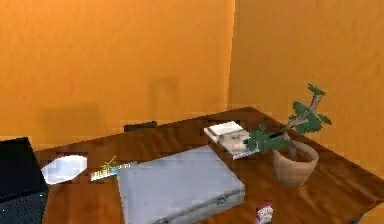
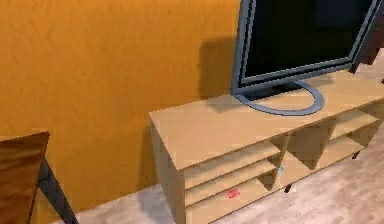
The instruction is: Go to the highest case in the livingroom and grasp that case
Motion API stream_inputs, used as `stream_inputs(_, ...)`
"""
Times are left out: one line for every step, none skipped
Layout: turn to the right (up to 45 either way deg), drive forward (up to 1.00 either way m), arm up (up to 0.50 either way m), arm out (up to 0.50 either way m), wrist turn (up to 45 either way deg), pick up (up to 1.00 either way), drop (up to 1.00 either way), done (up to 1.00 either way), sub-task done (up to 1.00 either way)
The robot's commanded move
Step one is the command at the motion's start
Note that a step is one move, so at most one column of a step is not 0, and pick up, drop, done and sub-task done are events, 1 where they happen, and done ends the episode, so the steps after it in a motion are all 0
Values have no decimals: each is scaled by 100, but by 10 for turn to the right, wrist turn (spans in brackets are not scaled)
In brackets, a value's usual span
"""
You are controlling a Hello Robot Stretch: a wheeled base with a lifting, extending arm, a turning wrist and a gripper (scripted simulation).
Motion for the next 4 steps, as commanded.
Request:
stream_inputs(-450, 0, 0, 0, 0, 0, 0, 0, 0)
stream_inputs(-420, 0, 0, 0, 0, 0, 0, 0, 0)
stream_inputs(0, 0, 50, 0, 0, 0, 0, 0, 0)
stream_inputs(0, 0, 38, 0, 0, 0, 0, 0, 0)
